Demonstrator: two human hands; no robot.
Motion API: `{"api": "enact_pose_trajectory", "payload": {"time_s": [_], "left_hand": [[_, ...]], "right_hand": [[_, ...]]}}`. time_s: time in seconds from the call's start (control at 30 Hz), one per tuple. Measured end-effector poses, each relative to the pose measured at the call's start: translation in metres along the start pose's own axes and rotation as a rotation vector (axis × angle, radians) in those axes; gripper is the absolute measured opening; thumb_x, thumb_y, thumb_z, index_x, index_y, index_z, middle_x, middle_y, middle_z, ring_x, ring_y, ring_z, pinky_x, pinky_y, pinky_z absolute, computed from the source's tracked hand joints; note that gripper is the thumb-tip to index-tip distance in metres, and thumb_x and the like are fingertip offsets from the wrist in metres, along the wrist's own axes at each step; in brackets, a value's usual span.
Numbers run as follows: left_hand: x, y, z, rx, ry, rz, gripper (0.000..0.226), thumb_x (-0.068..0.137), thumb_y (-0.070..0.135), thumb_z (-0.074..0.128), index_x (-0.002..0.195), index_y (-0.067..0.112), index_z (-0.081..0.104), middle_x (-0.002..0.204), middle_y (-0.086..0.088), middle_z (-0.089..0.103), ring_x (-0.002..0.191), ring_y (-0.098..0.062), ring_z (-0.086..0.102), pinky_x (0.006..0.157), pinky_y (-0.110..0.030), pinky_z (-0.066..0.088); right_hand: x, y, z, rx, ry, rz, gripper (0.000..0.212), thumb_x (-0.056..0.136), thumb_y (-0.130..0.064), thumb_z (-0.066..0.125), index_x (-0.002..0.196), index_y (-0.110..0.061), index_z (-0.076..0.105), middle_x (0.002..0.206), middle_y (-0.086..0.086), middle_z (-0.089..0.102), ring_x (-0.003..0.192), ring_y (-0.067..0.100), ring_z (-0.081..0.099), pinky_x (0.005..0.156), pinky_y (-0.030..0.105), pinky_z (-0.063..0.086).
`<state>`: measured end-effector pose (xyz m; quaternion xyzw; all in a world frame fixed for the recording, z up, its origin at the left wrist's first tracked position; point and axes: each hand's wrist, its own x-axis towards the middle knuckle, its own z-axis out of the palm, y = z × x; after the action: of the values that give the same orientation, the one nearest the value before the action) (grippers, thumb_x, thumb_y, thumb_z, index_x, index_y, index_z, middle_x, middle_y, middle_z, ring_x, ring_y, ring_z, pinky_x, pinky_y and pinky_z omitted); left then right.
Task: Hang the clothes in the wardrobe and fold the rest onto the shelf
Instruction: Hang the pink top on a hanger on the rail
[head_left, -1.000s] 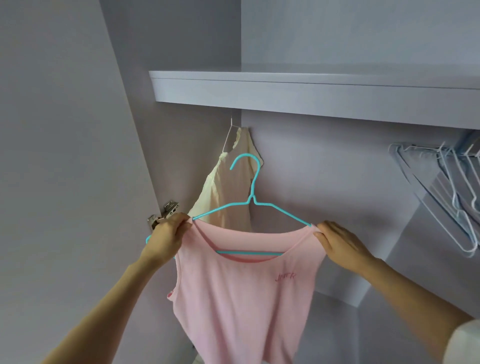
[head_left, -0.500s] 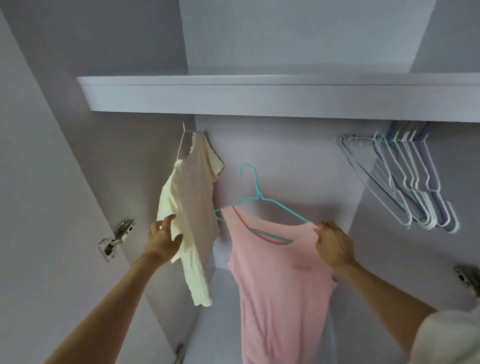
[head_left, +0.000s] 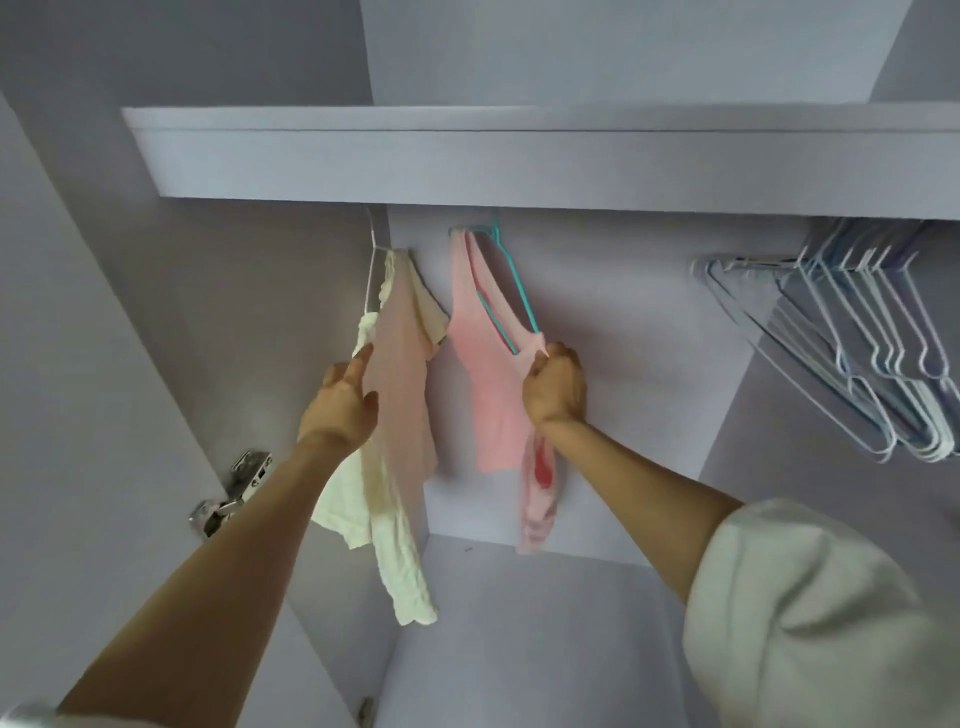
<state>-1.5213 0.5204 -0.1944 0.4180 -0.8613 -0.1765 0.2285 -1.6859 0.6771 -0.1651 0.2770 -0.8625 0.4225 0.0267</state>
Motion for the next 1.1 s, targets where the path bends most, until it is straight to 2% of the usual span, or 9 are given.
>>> {"api": "enact_pose_trajectory", "payload": {"time_s": [0.23, 0.37, 0.47, 0.67, 0.73, 0.83, 0.93, 1.0, 1.1], "left_hand": [[0.012, -0.015, 0.006, -0.079, 0.143, 0.105, 0.046, 0.093, 0.01, 0.046, 0.138, 0.021, 0.044, 0.116, -0.017, 0.062, 0.105, -0.041, 0.056, 0.089, -0.042, 0.046], [0.009, -0.022, 0.007, -0.143, 0.166, 0.194, 0.041, 0.094, 0.013, 0.048, 0.134, 0.023, 0.049, 0.1, -0.014, 0.069, 0.098, -0.038, 0.061, 0.087, -0.04, 0.048], [0.009, -0.027, 0.003, -0.155, 0.166, 0.205, 0.041, 0.094, 0.013, 0.048, 0.133, 0.024, 0.051, 0.098, -0.013, 0.07, 0.096, -0.037, 0.062, 0.085, -0.039, 0.05], [0.007, -0.036, -0.009, -0.098, 0.137, 0.139, 0.046, 0.093, 0.011, 0.045, 0.137, 0.026, 0.046, 0.105, -0.016, 0.068, 0.1, -0.041, 0.059, 0.087, -0.04, 0.047], [-0.002, -0.038, -0.012, -0.108, 0.082, 0.101, 0.049, 0.093, 0.013, 0.046, 0.14, 0.027, 0.042, 0.118, -0.015, 0.063, 0.103, -0.04, 0.058, 0.091, -0.042, 0.047], [-0.033, -0.041, -0.012, -0.141, 0.028, 0.049, 0.053, 0.093, 0.017, 0.05, 0.143, 0.025, 0.035, 0.142, -0.008, 0.041, 0.105, -0.034, 0.058, 0.093, -0.04, 0.046], [-0.084, -0.046, -0.006, -0.19, 0.05, -0.049, 0.053, 0.092, 0.015, 0.053, 0.142, 0.018, 0.036, 0.145, -0.005, 0.036, 0.11, -0.029, 0.054, 0.092, -0.029, 0.038], [-0.128, -0.05, -0.003, -0.227, 0.034, -0.138, 0.052, 0.092, 0.013, 0.054, 0.141, 0.013, 0.037, 0.144, -0.008, 0.037, 0.116, -0.028, 0.051, 0.093, -0.023, 0.033], [-0.196, -0.06, -0.001, -0.244, -0.005, -0.284, 0.048, 0.094, 0.015, 0.053, 0.14, 0.012, 0.039, 0.143, -0.01, 0.039, 0.125, -0.026, 0.046, 0.097, -0.019, 0.03]], "right_hand": [[0.015, -0.045, 0.052, 0.12, -0.045, 0.041, 0.031, 0.099, -0.013, 0.036, 0.117, 0.006, 0.053, 0.124, 0.024, 0.054, 0.115, 0.036, 0.051, 0.086, 0.031, 0.031], [0.0, -0.048, 0.081, 0.171, -0.119, 0.037, 0.028, 0.097, -0.01, 0.04, 0.116, 0.007, 0.052, 0.121, 0.026, 0.056, 0.112, 0.037, 0.053, 0.085, 0.031, 0.033], [-0.011, -0.061, 0.094, 0.215, -0.173, -0.005, 0.027, 0.098, -0.01, 0.036, 0.116, 0.007, 0.049, 0.117, 0.026, 0.058, 0.108, 0.038, 0.054, 0.082, 0.032, 0.034], [-0.026, -0.066, 0.1, 0.168, -0.24, -0.057, 0.034, 0.098, -0.027, 0.037, 0.122, -0.005, 0.047, 0.116, 0.019, 0.06, 0.103, 0.039, 0.056, 0.083, 0.038, 0.045], [-0.034, -0.057, 0.099, 0.166, -0.237, -0.088, 0.032, 0.096, -0.029, 0.043, 0.116, -0.005, 0.05, 0.113, 0.018, 0.058, 0.1, 0.037, 0.057, 0.082, 0.039, 0.046], [-0.063, -0.038, 0.093, 0.255, -0.244, -0.167, 0.032, 0.093, -0.022, 0.05, 0.12, -0.006, 0.051, 0.115, 0.016, 0.051, 0.103, 0.03, 0.054, 0.087, 0.037, 0.046], [-0.101, -0.011, 0.084, 0.33, -0.343, -0.104, 0.038, 0.092, -0.014, 0.051, 0.129, -0.006, 0.046, 0.123, 0.013, 0.045, 0.112, 0.026, 0.05, 0.098, 0.038, 0.042], [-0.125, 0.009, 0.078, 0.251, -0.509, -0.037, 0.034, 0.093, -0.015, 0.049, 0.126, -0.007, 0.048, 0.123, 0.01, 0.048, 0.112, 0.026, 0.051, 0.097, 0.035, 0.042], [-0.158, 0.025, 0.078, 0.067, -0.888, -0.047, 0.021, 0.093, -0.017, 0.042, 0.102, -0.005, 0.058, 0.097, 0.005, 0.054, 0.087, 0.02, 0.051, 0.075, 0.026, 0.039]]}}
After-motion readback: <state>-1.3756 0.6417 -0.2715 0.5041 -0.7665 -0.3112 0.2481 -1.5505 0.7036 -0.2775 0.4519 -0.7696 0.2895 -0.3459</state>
